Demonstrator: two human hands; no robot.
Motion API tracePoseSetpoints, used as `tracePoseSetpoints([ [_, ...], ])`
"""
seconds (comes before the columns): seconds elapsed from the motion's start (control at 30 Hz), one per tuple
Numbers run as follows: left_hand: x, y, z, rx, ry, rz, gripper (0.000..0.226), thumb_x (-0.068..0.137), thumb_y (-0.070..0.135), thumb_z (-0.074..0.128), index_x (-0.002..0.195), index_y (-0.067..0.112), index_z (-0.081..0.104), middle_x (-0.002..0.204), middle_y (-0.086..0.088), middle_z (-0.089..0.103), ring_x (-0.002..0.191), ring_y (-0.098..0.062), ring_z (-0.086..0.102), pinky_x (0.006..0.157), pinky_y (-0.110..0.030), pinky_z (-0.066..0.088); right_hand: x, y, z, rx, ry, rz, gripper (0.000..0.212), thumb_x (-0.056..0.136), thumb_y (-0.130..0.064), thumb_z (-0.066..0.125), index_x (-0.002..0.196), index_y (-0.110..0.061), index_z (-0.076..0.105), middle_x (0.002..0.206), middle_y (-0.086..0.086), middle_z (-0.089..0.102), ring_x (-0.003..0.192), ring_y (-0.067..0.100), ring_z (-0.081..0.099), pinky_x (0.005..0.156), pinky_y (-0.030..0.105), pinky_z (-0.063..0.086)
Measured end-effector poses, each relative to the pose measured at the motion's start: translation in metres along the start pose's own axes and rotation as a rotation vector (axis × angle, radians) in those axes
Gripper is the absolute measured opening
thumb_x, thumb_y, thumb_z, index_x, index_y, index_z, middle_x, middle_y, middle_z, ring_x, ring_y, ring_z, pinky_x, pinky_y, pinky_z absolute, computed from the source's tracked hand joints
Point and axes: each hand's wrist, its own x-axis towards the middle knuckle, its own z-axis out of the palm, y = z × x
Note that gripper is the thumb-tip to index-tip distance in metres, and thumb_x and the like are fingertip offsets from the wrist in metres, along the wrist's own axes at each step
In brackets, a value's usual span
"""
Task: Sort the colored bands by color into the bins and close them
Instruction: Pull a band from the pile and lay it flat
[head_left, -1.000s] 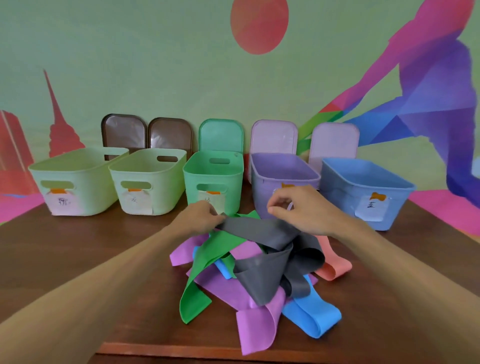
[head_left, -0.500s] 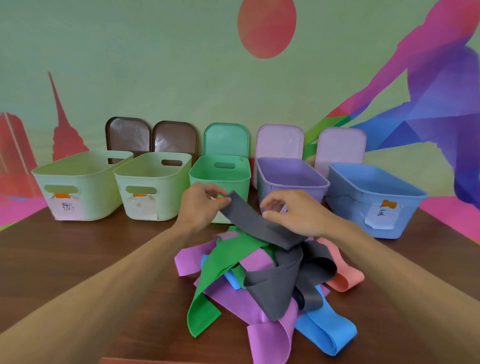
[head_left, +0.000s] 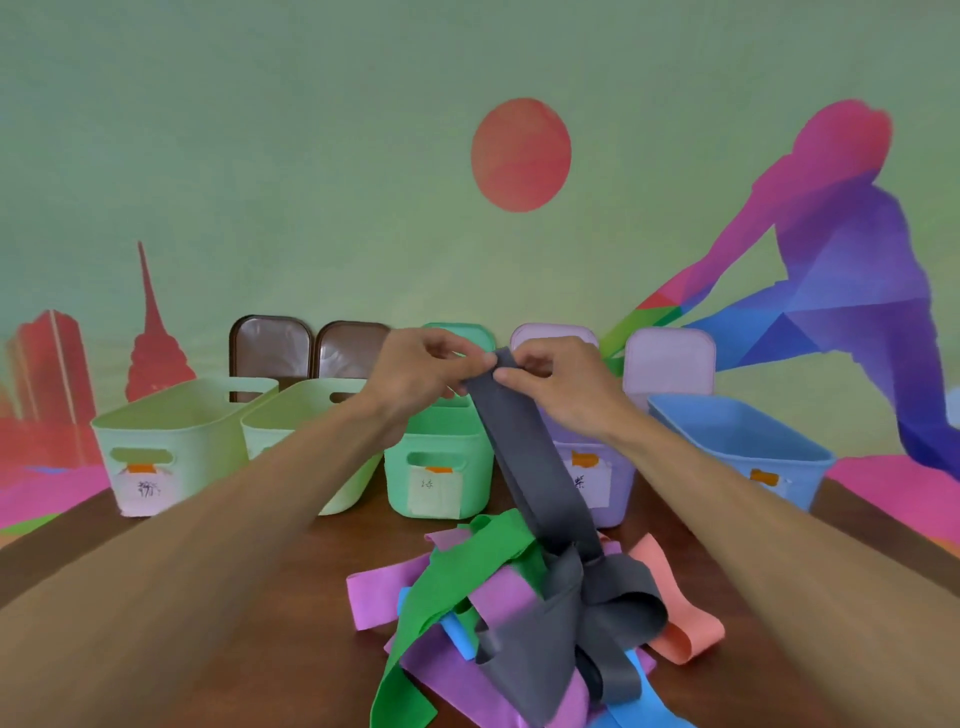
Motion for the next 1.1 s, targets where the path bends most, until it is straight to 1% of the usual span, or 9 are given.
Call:
tracePoseSetpoints([
  [0.13, -0.001, -0.001, 0.013, -0.150, 0.002, -0.044, 0.032, 0.082, 0.039, 0.069, 0.101, 0.013, 0.067, 0.091, -0.002, 0.068, 0.076, -0.013, 0.062, 0.068, -0.027, 0.048, 0.008, -0.001, -0.015, 0.121, 0.100, 0.027, 0.032, 0.083, -0.019, 0.072, 0.056, -0.025, 0.055, 0.050, -0.012, 0.049, 0.050, 0.000, 0.041, 0.053, 0.015, 0.032],
  [0.23, -0.007, -0.005, 0.026, -0.085, -0.171, -0.103, 0.043, 0.085, 0.040, 0.065, 0.118, 0.015, 0.057, 0.108, 0.000, 0.066, 0.098, -0.016, 0.063, 0.084, -0.031, 0.049, 0.014, -0.005, -0.025, 0.224, 0.222, 0.063, 0.013, 0.082, -0.018, 0.073, 0.073, -0.010, 0.068, 0.063, -0.005, 0.061, 0.058, 0.003, 0.050, 0.060, 0.023, 0.043],
  [0.3, -0.012, -0.007, 0.039, -0.057, -0.269, -0.145, 0.043, 0.087, 0.034, 0.064, 0.123, 0.014, 0.052, 0.115, -0.002, 0.064, 0.105, -0.014, 0.061, 0.084, -0.028, 0.047, 0.020, -0.010, -0.033, 0.258, 0.301, 0.067, 0.012, 0.081, -0.018, 0.074, 0.074, -0.009, 0.069, 0.064, -0.004, 0.062, 0.061, 0.007, 0.052, 0.062, 0.028, 0.044],
  [0.43, -0.014, -0.005, 0.059, -0.058, -0.288, -0.148, 0.036, 0.092, 0.026, 0.059, 0.124, 0.013, 0.049, 0.114, 0.002, 0.061, 0.096, -0.005, 0.058, 0.078, -0.018, 0.047, 0.029, -0.021, -0.044, 0.310, 0.397, 0.069, 0.010, 0.078, -0.018, 0.076, 0.077, -0.009, 0.073, 0.068, -0.001, 0.066, 0.065, 0.008, 0.055, 0.067, 0.028, 0.045],
  [0.53, -0.010, 0.002, 0.062, -0.041, -0.246, -0.131, 0.029, 0.095, 0.024, 0.055, 0.121, 0.013, 0.050, 0.105, 0.006, 0.060, 0.088, -0.001, 0.056, 0.069, -0.014, 0.042, 0.032, -0.027, -0.049, 0.338, 0.450, 0.077, 0.010, 0.078, -0.020, 0.077, 0.072, -0.013, 0.072, 0.057, -0.012, 0.060, 0.053, 0.002, 0.048, 0.062, 0.024, 0.042],
  [0.73, -0.013, 0.006, 0.049, -0.061, -0.244, -0.100, 0.027, 0.099, 0.022, 0.046, 0.123, 0.012, 0.055, 0.114, 0.002, 0.063, 0.098, -0.010, 0.059, 0.072, -0.015, 0.046, 0.034, -0.047, -0.058, 0.438, 0.561, 0.096, 0.010, 0.079, -0.015, 0.075, 0.073, -0.008, 0.072, 0.053, -0.002, 0.057, 0.042, 0.006, 0.046, 0.056, 0.025, 0.045],
  [0.9, -0.021, 0.008, 0.021, 0.054, -0.203, -0.040, 0.028, 0.101, 0.030, 0.040, 0.116, 0.012, 0.056, 0.113, -0.003, 0.065, 0.102, -0.017, 0.062, 0.090, -0.032, 0.048, 0.036, -0.065, -0.053, 0.512, 0.598, 0.101, 0.013, 0.081, -0.013, 0.073, 0.068, -0.012, 0.069, 0.052, 0.002, 0.058, 0.042, 0.007, 0.051, 0.057, 0.027, 0.053],
  [1.03, -0.038, 0.001, -0.020, 0.169, -0.166, -0.037, 0.034, 0.099, 0.036, 0.043, 0.098, 0.008, 0.061, 0.089, -0.006, 0.065, 0.077, -0.015, 0.056, 0.070, -0.027, 0.041, 0.038, -0.075, -0.032, 0.612, 0.543, 0.196, 0.020, 0.083, -0.010, 0.070, 0.064, -0.012, 0.063, 0.045, -0.004, 0.058, 0.042, 0.010, 0.055, 0.068, 0.035, 0.056],
  [1.1, -0.049, -0.010, -0.045, 0.229, -0.125, -0.059, 0.039, 0.098, 0.039, 0.044, 0.096, 0.005, 0.064, 0.090, -0.014, 0.068, 0.075, -0.018, 0.057, 0.069, -0.029, 0.040, 0.037, -0.077, -0.012, 0.632, 0.467, 0.252, 0.024, 0.085, -0.006, 0.067, 0.062, -0.014, 0.061, 0.043, -0.007, 0.057, 0.045, 0.013, 0.057, 0.070, 0.034, 0.057],
])
